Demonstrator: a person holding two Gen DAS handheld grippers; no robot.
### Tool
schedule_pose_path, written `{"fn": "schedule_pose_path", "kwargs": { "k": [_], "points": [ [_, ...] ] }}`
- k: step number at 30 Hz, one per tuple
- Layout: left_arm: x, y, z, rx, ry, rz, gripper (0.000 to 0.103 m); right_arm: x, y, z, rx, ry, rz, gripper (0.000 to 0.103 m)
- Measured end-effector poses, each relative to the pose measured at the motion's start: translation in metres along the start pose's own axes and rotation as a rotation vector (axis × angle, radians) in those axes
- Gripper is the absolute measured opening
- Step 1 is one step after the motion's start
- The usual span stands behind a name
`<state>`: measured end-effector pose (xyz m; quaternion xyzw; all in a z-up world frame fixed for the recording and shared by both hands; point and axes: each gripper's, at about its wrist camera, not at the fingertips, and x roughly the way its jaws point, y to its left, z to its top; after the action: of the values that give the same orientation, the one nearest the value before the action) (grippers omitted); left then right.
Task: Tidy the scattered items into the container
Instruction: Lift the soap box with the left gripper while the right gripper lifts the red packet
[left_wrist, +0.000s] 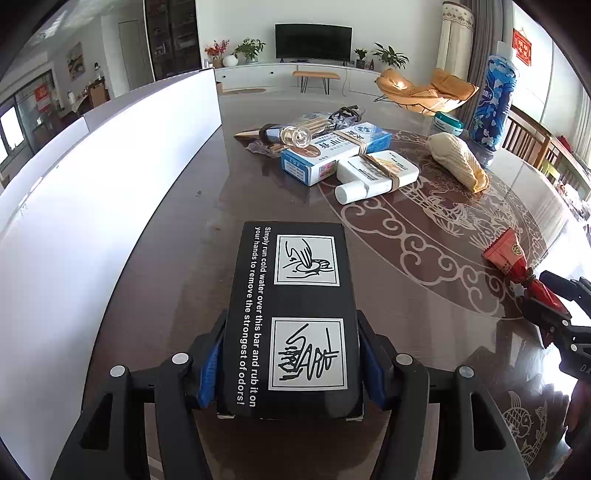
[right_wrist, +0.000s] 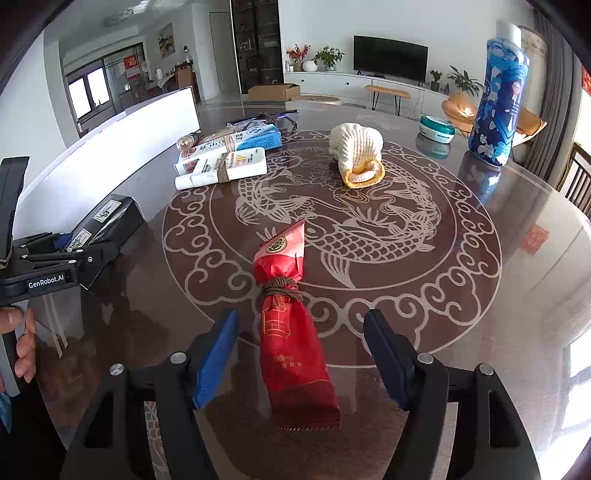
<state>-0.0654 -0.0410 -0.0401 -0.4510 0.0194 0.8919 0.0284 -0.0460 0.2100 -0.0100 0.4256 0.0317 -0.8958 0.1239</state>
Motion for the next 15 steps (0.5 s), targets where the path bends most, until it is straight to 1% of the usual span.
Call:
{"fn": "schedule_pose_path", "kwargs": {
  "k": [1, 3, 6, 7, 8, 12, 15],
  "points": [
    [0.001, 0.001, -0.001, -0.007, 0.003, 0.003, 0.080, 0.003, 0.002, 0.001, -0.001, 0.016, -0.001, 0.072],
    [0.001, 0.002, -0.002, -0.011, 0.003, 0.005, 0.082, 0.006, 0.006, 0.002, -0.016, 0.022, -0.022, 0.072],
    [0.002, 0.002, -0.001, -0.010, 0.005, 0.009, 0.085, 0.009, 0.011, 0.002, -0.042, 0.034, -0.041, 0.078],
    [0.002, 0.003, -0.001, -0.015, 0.008, 0.012, 0.088, 0.010, 0.011, 0.002, -0.043, 0.039, -0.046, 0.085],
    [0.004, 0.005, -0.001, -0.022, 0.011, 0.015, 0.092, 0.011, 0.010, 0.002, -0.037, 0.044, -0.048, 0.089],
    [0.008, 0.008, 0.001, -0.044, 0.029, 0.031, 0.102, 0.012, 0.007, 0.002, -0.024, 0.050, -0.049, 0.092],
    [0.009, 0.008, 0.001, -0.047, 0.034, 0.031, 0.103, 0.014, 0.007, 0.002, -0.021, 0.056, -0.050, 0.097]
  ]
}}
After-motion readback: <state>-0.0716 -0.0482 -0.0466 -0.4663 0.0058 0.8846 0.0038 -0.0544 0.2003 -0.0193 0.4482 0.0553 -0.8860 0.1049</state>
